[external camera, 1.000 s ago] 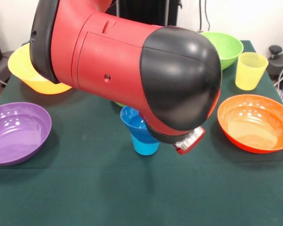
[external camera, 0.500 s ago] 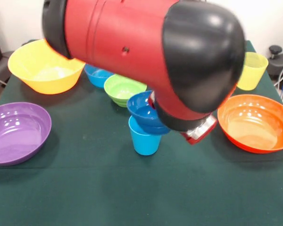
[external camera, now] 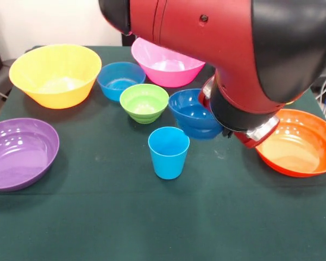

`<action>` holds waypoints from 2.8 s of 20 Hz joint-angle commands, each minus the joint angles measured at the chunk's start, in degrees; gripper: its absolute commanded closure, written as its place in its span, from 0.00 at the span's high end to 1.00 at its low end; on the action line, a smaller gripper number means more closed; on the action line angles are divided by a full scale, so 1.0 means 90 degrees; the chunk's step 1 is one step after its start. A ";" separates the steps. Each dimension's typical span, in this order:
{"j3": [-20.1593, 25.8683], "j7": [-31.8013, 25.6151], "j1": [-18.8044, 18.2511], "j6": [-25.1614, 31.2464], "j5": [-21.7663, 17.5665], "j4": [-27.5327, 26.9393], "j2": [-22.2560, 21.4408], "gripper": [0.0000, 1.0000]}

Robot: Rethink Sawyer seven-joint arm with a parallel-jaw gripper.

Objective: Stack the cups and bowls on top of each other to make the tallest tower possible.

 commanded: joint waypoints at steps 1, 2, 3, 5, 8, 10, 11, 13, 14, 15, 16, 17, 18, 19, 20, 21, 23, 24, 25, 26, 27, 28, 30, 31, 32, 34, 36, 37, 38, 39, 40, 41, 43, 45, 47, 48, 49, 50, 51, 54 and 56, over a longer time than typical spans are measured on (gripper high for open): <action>0.0776 0.0544 -0.0149 -0.0092 -0.0567 0.0606 0.0038 0.00; 0.0804 0.0522 -0.0153 -0.0118 -0.0609 0.0628 0.0036 0.00; 0.0759 0.0522 -0.0251 -0.0127 -0.0607 0.0500 0.0099 0.00; 0.0760 0.0479 -0.0322 -0.0170 -0.0678 0.0456 0.0127 0.00; 0.0783 0.0397 -0.0421 -0.0235 -0.0795 0.0402 0.0154 0.00; 0.0768 0.0359 -0.0483 -0.0265 -0.0873 0.0366 0.0170 0.00; 0.0769 0.0323 -0.0507 -0.0292 -0.0929 0.0376 0.0168 0.00; 0.0801 0.0261 -0.0526 -0.0351 -0.1010 0.0403 0.0159 0.00; 0.0809 0.0249 -0.0540 -0.0370 -0.1037 0.0393 0.0163 0.00; 0.0939 0.0154 -0.0441 -0.0483 -0.1161 0.0629 0.0085 0.00; 0.0969 0.0144 -0.0439 -0.0500 -0.1196 0.0648 0.0077 0.00; 0.1069 0.0112 -0.0342 -0.0554 -0.1276 0.0807 0.0010 0.00; 0.1104 0.0112 -0.0337 -0.0566 -0.1306 0.0817 0.0001 0.00; 0.1217 0.0098 -0.0197 -0.0641 -0.1365 0.1014 -0.0086 0.00; 0.1265 0.0107 -0.0178 -0.0668 -0.1391 0.1038 -0.0102 0.00; 0.1315 0.0142 -0.0118 -0.0672 -0.1413 0.1079 -0.0142 0.00; 0.1423 0.0236 0.0041 -0.0663 -0.1450 0.1193 -0.0248 0.00; 0.1450 0.0269 0.0064 -0.0667 -0.1465 0.1198 -0.0259 0.00; 0.1485 0.0330 0.0125 -0.0668 -0.1472 0.1216 -0.0291 0.00; 0.1518 0.0362 0.0146 -0.0677 -0.1485 0.1221 -0.0300 0.00; 0.1552 0.0405 0.0174 -0.0690 -0.1486 0.1219 -0.0312 0.00; 0.1580 0.0427 0.0189 -0.0693 -0.1500 0.1223 -0.0321 0.00; 0.1635 0.0471 0.0209 -0.0714 -0.1510 0.1206 -0.0325 0.00; 0.1646 0.0497 0.0208 -0.0719 -0.1512 0.1184 -0.0322 0.00; 0.1663 0.0520 0.0222 -0.0717 -0.1522 0.1191 -0.0327 0.00; 0.1720 0.0583 0.0292 -0.0766 -0.1522 0.1236 -0.0336 0.00; 0.1776 0.0621 0.0332 -0.0825 -0.1524 0.1239 -0.0331 0.00; 0.1770 0.0657 0.0320 -0.0803 -0.1506 0.1169 -0.0303 0.00; 0.1764 0.0692 0.0308 -0.0781 -0.1488 0.1098 -0.0274 0.00; 0.1678 0.0748 0.0194 -0.0702 -0.1427 0.0853 -0.0176 0.00; 0.1672 0.0752 0.0187 -0.0705 -0.1418 0.0826 -0.0164 0.00; 0.1585 0.0763 0.0062 -0.0665 -0.1369 0.0616 -0.0078 0.00; 0.1506 0.0768 -0.0041 -0.0625 -0.1319 0.0421 -0.0002 0.00; 0.1462 0.0762 -0.0107 -0.0590 -0.1288 0.0295 0.0037 0.00; 0.1428 0.0770 -0.0135 -0.0546 -0.1290 0.0228 0.0048 0.00; 0.1427 0.0771 -0.0139 -0.0539 -0.1296 0.0218 0.0047 0.00; 0.1403 0.0769 -0.0164 -0.0510 -0.1288 0.0164 0.0064 0.00; 0.1408 0.0760 -0.0166 -0.0503 -0.1297 0.0161 0.0060 0.00; 0.1384 0.0762 -0.0190 -0.0475 -0.1290 0.0113 0.0074 0.00; 0.1340 0.0746 -0.0243 -0.0446 -0.1293 0.0012 0.0112 0.00; 0.1294 0.0736 -0.0299 -0.0450 -0.1265 -0.0105 0.0169 0.00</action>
